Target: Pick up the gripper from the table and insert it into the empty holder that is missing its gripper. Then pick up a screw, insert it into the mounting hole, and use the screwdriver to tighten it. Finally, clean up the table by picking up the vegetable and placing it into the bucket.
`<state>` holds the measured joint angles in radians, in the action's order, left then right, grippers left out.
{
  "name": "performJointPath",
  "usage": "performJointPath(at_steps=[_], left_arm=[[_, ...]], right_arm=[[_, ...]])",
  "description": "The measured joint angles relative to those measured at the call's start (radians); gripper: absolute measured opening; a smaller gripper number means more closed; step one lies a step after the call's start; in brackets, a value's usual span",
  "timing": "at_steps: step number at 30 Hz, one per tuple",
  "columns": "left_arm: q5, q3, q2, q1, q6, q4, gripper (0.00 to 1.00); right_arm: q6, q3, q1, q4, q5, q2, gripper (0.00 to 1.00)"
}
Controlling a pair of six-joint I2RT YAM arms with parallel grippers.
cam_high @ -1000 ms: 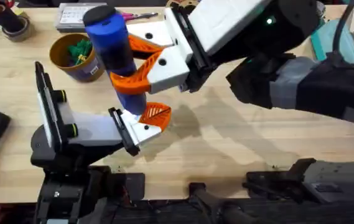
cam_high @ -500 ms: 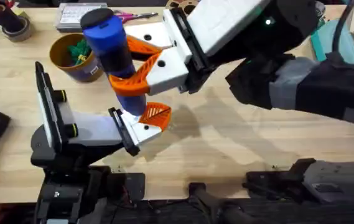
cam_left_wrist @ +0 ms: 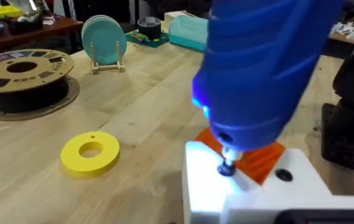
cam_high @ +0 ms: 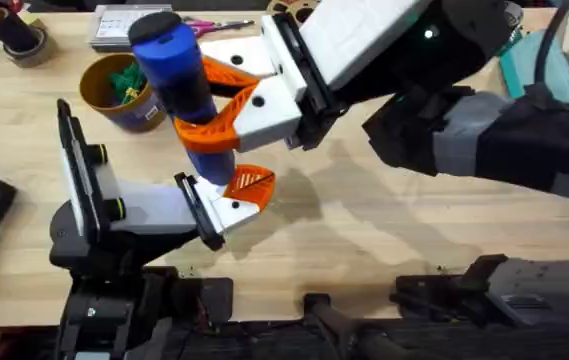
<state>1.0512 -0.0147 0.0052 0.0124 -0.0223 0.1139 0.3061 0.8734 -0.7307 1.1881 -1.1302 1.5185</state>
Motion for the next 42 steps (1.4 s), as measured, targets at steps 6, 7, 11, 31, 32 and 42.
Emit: performJointPath(at_steps=[6, 7, 11, 31, 32, 42], left_arm=[[0.000, 0.000, 0.000, 0.000, 0.000, 0.000, 0.007], [0.000, 0.000, 0.000, 0.000, 0.000, 0.000, 0.007], [0.000, 0.000, 0.000, 0.000, 0.001, 0.001, 0.007], [0.000, 0.000, 0.003, 0.000, 0.008, 0.001, 0.007], [0.000, 0.000, 0.003, 0.000, 0.008, 0.002, 0.007], [0.000, 0.000, 0.003, 0.000, 0.008, 0.001, 0.007]], right_arm=[[0.000, 0.000, 0.000, 0.000, 0.000, 0.000, 0.023], [0.000, 0.000, 0.000, -0.003, 0.000, 0.000, 0.023], [0.000, 0.000, 0.000, -0.015, 0.012, 0.000, 0.023], [-0.041, 0.010, 0.000, -0.075, 0.022, -0.001, 0.022], [-0.043, 0.010, 0.000, -0.075, 0.020, -0.001, 0.022], [-0.046, 0.010, 0.000, -0.074, 0.007, -0.001, 0.022]])
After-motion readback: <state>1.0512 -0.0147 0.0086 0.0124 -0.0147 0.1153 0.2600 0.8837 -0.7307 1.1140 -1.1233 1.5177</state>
